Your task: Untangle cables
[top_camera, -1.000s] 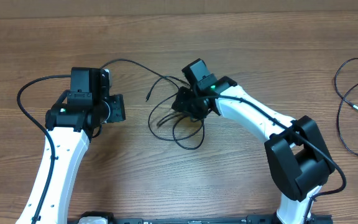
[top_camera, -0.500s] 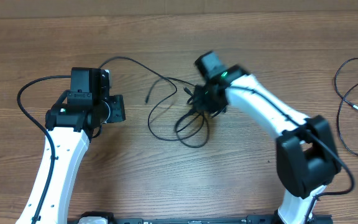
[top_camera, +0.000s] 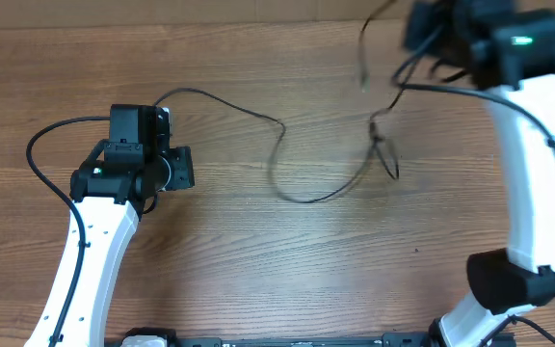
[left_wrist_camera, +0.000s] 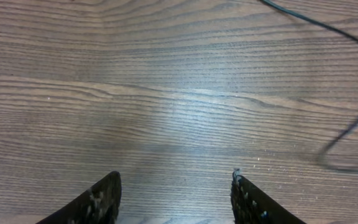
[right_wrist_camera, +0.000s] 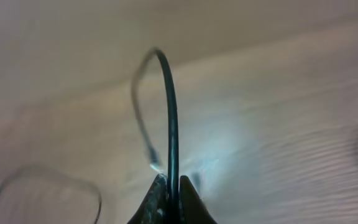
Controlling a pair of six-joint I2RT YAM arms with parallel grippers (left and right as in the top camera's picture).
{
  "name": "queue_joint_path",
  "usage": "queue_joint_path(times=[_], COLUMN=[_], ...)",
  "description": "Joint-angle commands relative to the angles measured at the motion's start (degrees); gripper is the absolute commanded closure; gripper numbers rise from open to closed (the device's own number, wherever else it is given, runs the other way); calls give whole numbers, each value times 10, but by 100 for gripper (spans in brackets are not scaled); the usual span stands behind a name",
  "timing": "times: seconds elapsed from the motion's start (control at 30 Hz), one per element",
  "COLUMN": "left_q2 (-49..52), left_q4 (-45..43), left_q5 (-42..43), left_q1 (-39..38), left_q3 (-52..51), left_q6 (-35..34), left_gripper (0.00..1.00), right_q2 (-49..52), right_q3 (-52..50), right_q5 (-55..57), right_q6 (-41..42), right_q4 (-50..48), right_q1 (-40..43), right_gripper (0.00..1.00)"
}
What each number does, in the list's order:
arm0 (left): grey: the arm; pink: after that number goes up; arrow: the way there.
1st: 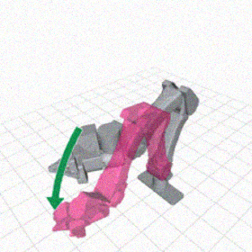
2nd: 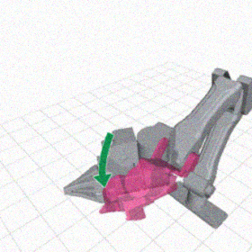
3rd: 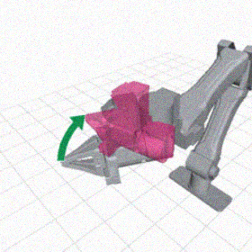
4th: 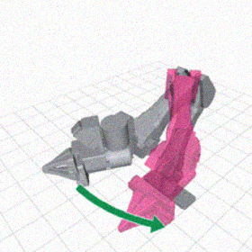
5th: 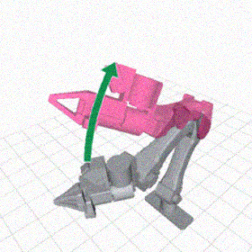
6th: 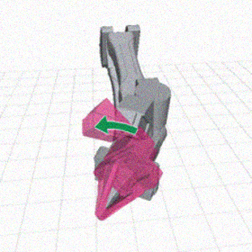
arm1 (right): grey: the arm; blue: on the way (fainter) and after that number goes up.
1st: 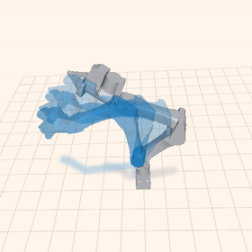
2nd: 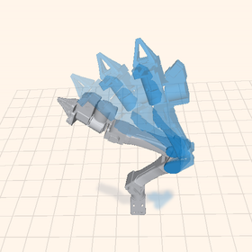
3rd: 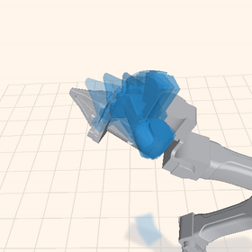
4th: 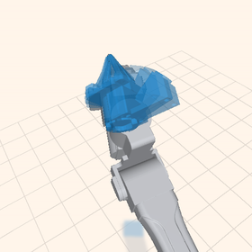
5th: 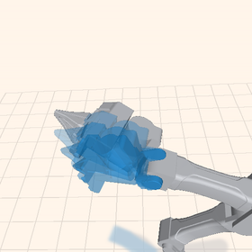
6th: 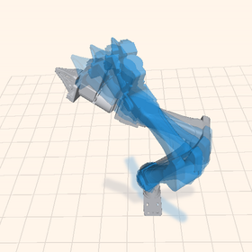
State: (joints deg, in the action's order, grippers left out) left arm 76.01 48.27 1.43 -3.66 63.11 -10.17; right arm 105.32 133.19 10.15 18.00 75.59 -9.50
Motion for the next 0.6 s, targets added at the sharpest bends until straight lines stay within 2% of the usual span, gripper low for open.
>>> queue_joint_path(times=[0.0,0.1,0.17,0.33,0.47,0.57], left_q2=[-8,-8,-8,-8,-8,-8], left_q4=[-1,-1,-1,-2,-1,-1], left_q5=[0,0,0,1,1,1], left_q1=[3,3,3,3,3,3], left_q3=[10,10,10,10,10,10], left_q6=[-4,-3,-3,-4,-6,-6], left_gripper=[43,43,43,43,44,44], right_q2=[-9,-9,-9,-9,-9,-9], right_q3=[41,46,46,46,46,46], right_q5=[68,60,10,-173,-350,-461], right_q6=[-18,-17,-18,-18,-14,29], right_q4=[-7,-9,-6,-35,-95,-156], right_q1=[52,94,111,128,127,125], right_gripper=[96,96,96,96,96,96])
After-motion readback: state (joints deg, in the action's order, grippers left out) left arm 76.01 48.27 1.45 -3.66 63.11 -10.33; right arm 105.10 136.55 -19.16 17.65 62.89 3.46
